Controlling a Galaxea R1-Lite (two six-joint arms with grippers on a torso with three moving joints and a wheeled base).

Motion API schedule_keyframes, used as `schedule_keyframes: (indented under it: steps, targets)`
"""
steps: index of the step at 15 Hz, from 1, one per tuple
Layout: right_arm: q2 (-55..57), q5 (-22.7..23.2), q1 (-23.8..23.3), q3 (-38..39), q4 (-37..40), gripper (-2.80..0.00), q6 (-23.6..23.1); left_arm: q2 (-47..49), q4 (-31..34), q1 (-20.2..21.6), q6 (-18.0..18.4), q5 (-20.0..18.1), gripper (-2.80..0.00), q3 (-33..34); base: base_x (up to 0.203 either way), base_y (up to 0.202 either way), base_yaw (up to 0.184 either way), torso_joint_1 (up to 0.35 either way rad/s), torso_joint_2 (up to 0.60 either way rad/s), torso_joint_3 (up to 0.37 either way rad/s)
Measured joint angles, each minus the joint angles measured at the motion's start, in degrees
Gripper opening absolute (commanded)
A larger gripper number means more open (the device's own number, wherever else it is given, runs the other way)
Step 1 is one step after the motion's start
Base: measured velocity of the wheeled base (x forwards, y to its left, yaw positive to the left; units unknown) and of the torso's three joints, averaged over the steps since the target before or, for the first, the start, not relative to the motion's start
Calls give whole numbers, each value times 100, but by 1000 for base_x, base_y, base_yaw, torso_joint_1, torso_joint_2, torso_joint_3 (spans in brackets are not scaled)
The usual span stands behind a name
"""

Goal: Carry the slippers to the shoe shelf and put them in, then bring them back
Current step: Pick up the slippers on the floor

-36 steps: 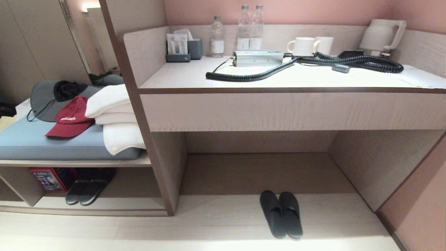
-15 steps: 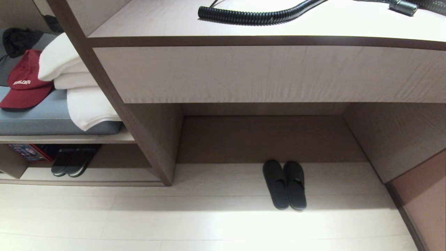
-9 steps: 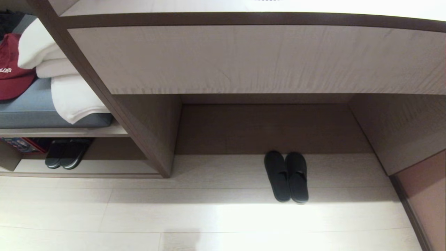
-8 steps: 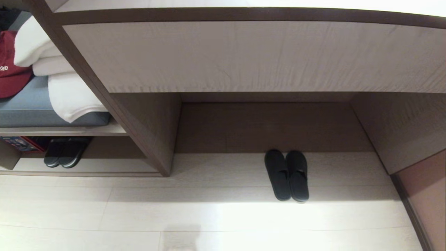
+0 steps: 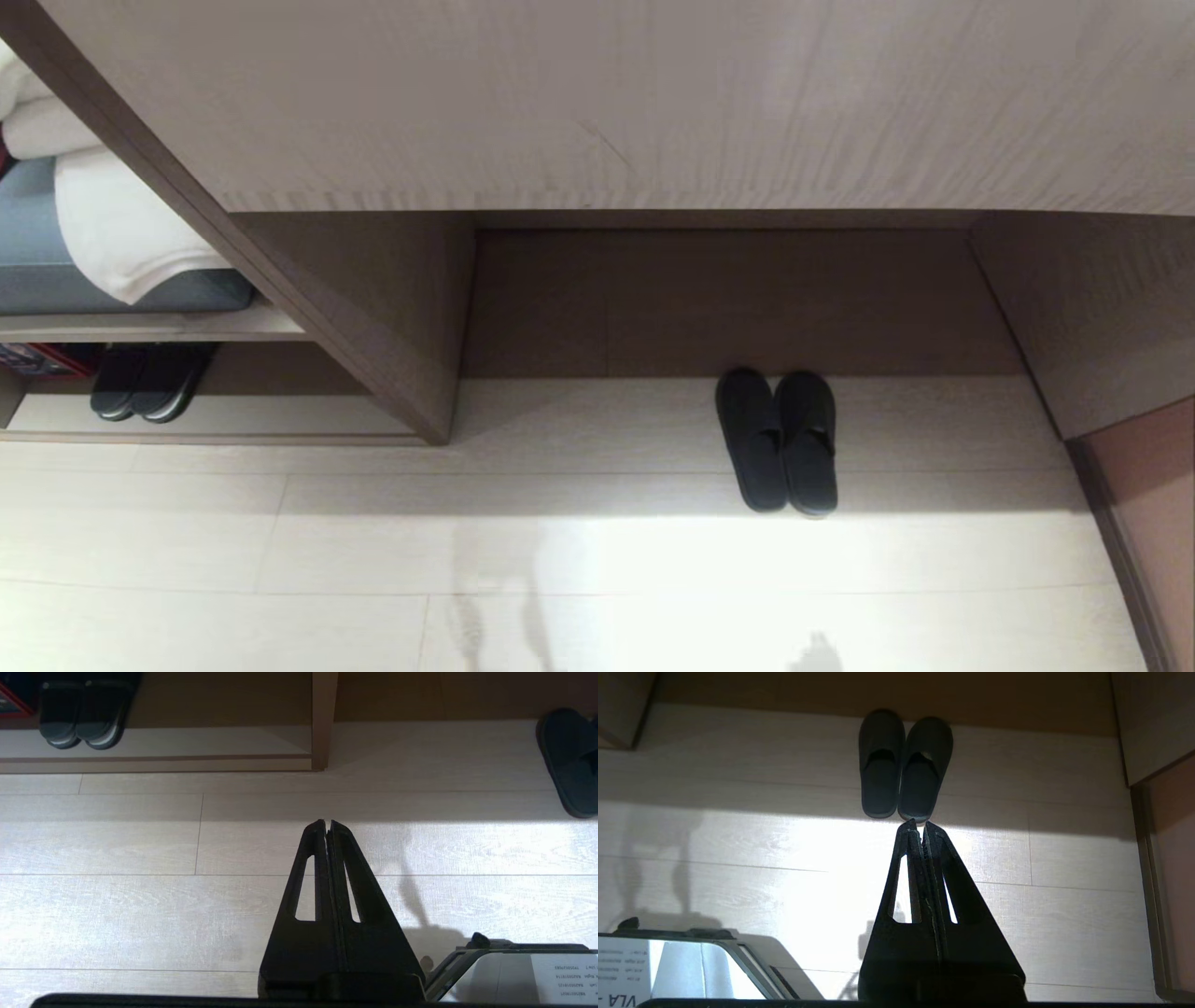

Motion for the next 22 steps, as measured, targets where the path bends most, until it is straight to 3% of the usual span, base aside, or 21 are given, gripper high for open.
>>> schedule_keyframes:
  steps: [22]
  targets:
    - [0,0,0,0,-8,-280,-6,0,0,0,0,0,-280,0,0,0,0,2,3,-200]
